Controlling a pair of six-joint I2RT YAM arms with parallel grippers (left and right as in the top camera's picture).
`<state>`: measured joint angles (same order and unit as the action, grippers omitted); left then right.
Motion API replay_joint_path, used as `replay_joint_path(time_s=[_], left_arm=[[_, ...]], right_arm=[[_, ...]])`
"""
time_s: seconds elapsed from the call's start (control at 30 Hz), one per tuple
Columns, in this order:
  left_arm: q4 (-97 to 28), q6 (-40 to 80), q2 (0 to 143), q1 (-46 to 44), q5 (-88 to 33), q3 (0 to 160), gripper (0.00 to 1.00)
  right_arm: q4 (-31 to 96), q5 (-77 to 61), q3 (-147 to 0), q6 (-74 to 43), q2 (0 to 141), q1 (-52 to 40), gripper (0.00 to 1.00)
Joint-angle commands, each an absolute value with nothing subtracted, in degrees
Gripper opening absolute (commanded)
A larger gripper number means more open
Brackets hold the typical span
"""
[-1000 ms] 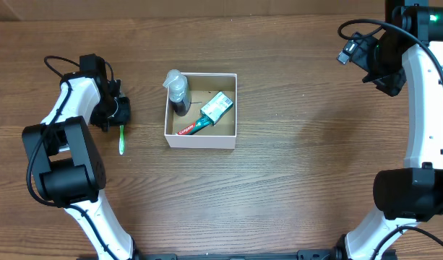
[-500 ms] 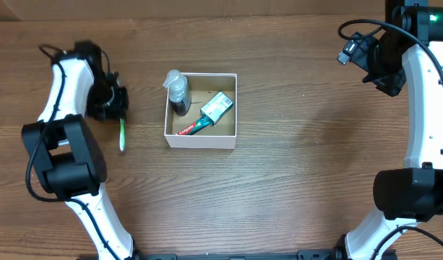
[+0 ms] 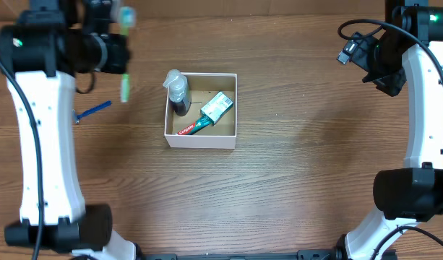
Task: Pack container
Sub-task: 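Carry the toothbrush into the white box and release it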
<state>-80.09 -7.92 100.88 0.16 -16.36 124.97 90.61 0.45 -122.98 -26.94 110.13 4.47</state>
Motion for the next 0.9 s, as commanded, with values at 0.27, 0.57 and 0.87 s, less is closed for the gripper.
replay_joint_path(time_s=[0.27, 0.57, 0.87], left_arm=[[-76.8, -22.8, 108.0, -18.4, -13.1, 116.0, 0.05], [-73.4, -23.4, 122.7, -18.9, -13.1, 111.7, 0.09], [-74.7, -24.2, 121.8, -20.3, -13.1, 112.9, 0.47]], right_arm=[[90.3, 1.0, -123.2, -26.9, 110.1, 4.6, 1.0], [90.3, 1.0, -123.2, -26.9, 110.1, 4.6, 1.0], [90.3, 1.0, -123.2, -26.9, 110.1, 4.6, 1.0]])
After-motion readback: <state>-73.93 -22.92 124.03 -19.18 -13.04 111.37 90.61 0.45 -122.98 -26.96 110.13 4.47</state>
